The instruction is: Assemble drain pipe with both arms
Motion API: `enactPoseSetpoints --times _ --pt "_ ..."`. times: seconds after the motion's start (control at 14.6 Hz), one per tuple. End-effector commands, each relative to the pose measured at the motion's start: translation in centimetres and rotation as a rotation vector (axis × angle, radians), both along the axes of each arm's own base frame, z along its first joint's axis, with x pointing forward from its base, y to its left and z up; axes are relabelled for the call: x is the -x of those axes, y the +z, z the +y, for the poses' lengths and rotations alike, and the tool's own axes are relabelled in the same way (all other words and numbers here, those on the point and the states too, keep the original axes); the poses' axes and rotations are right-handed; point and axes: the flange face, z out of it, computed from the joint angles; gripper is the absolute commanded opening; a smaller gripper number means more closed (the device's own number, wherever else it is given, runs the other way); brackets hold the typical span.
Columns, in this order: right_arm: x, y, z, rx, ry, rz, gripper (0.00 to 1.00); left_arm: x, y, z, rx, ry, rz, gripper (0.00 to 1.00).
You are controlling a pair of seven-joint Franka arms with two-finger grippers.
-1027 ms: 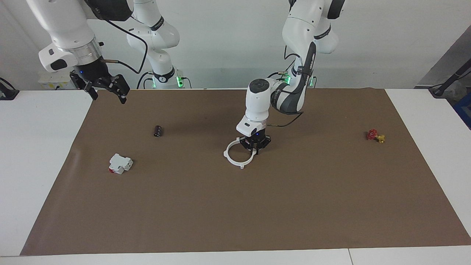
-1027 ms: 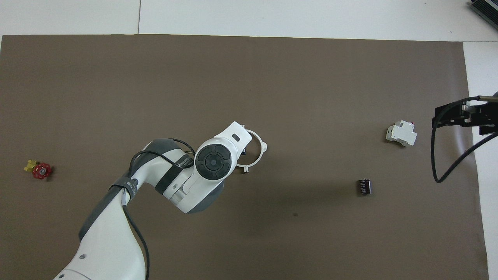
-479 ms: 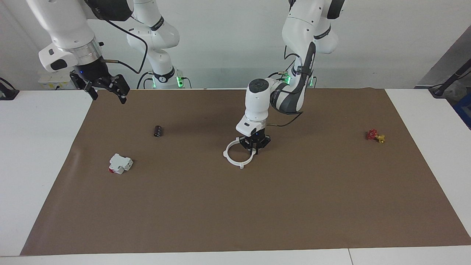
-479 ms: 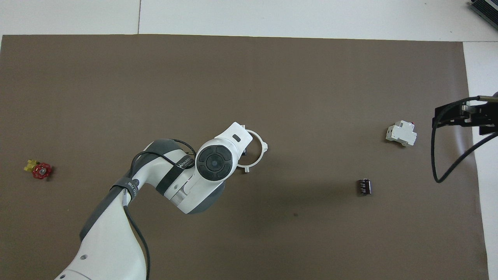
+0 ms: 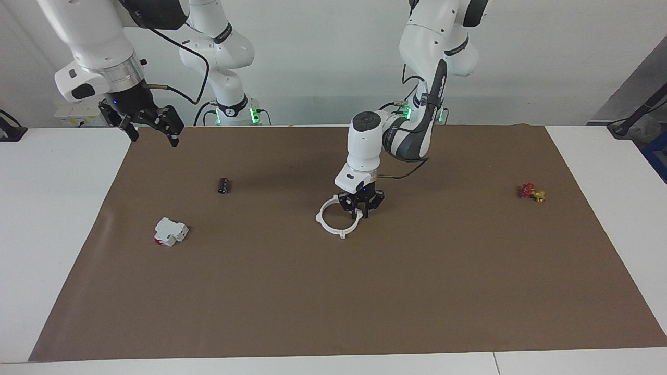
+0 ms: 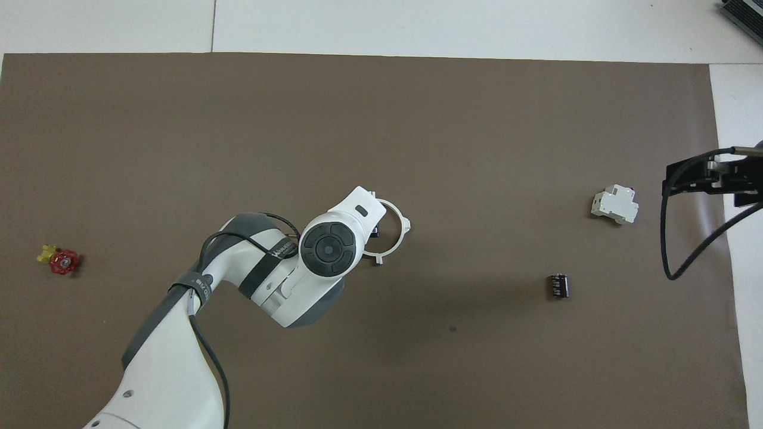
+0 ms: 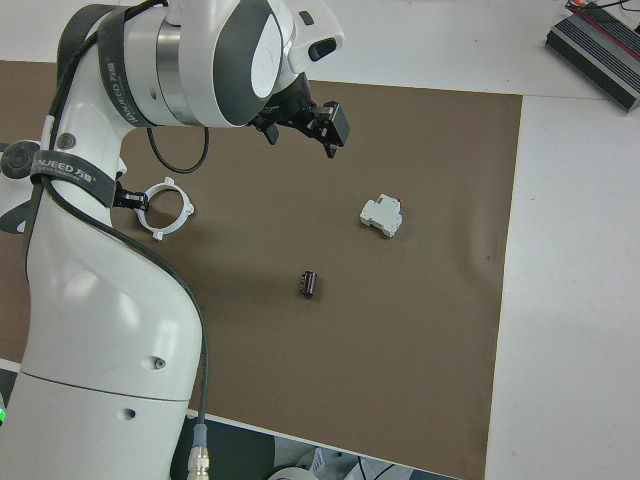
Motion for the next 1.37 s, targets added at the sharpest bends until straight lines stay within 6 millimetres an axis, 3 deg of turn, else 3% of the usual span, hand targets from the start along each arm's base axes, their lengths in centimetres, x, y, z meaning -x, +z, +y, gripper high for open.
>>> enactPoseSetpoints --times 0.0,0.27,0.55,0.89,1.3 --pt "0.3 -0.1 -0.1 -0.024 0.02 0.012 1.0 0.0 0.0 0.0 -0.005 0.006 -0.023 1.0" --pt "0.3 -0.1 -0.1 -0.024 0.022 0.012 1.0 -1.1 1.7 0.6 0.004 0.019 -0.04 1.0" --pt "0.3 -0.1 -0.1 -0.025 0.02 0.012 1.0 -1.9 6.2 4.0 -0.042 0.055 -0.025 1.0" --pt "0.3 -0.1 -0.1 -0.024 0.02 0.012 1.0 -2.3 9.0 9.5 -0.178 -0.118 0.092 1.0" --pt "0.3 -0.1 -0.1 -0.025 0.022 0.012 1.0 -3.5 10.9 18.3 -0.186 -0.234 0.27 1.0"
